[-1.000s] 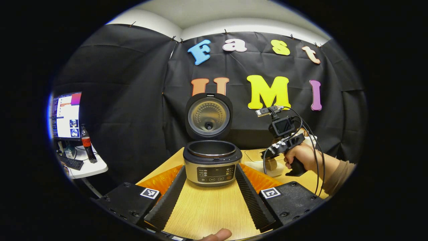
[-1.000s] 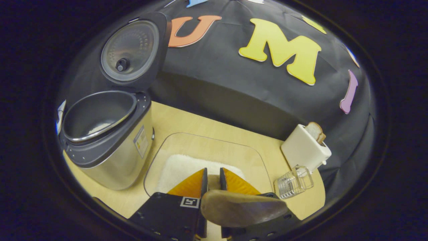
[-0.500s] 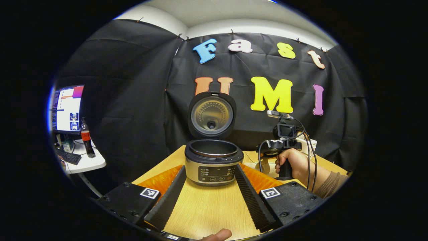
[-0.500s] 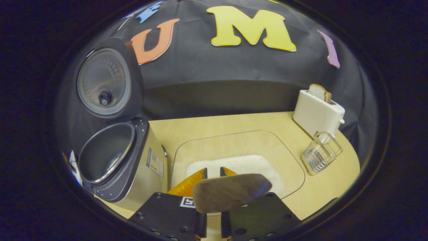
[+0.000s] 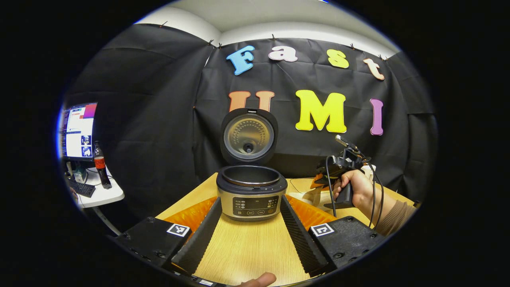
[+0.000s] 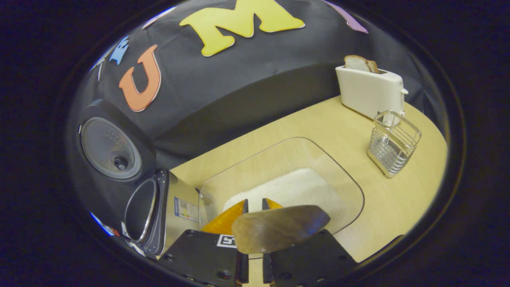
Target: Close the left gripper, press the button to open the rice cooker; take a wooden spoon from the chopstick holder with the right hand, scoop a spoonful of rice and pour it into the rice cooker, then put the wooden spoon back into the chopstick holder.
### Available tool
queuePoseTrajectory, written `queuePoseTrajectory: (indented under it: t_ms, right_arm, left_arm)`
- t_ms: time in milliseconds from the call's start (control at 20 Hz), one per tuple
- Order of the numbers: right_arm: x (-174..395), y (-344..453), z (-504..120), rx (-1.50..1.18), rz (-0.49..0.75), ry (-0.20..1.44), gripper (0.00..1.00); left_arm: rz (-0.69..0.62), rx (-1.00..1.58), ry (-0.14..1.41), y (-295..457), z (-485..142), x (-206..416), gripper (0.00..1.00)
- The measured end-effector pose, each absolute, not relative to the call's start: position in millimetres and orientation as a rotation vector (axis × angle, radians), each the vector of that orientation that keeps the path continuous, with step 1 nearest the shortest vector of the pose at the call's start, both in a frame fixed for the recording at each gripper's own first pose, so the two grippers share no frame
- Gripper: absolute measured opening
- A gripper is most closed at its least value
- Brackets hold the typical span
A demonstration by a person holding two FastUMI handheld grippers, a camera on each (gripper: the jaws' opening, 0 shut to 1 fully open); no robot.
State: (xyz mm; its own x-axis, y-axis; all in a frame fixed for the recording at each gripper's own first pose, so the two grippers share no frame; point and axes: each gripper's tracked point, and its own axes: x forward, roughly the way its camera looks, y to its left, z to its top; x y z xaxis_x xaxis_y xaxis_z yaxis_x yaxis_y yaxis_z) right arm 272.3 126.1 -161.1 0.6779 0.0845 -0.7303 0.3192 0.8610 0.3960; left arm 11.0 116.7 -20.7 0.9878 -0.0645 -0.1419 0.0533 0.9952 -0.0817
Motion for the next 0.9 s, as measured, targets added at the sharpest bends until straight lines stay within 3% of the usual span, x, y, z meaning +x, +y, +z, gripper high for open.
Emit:
queuePoseTrajectory:
  t_ms: [550,900]
  right_arm:
    - [274.5,134.9,-159.0,0.905,-0.084,0.894,0.17]
    - [272.7,115.5,-149.9,1.088,-0.148,0.836,0.16]
  left_arm:
    - [-0.044,-0.064,0.153,120.2,-23.5,11.8,0.94]
    - [-0.039,-0.052,0.152,121.1,-24.0,12.0,0.94]
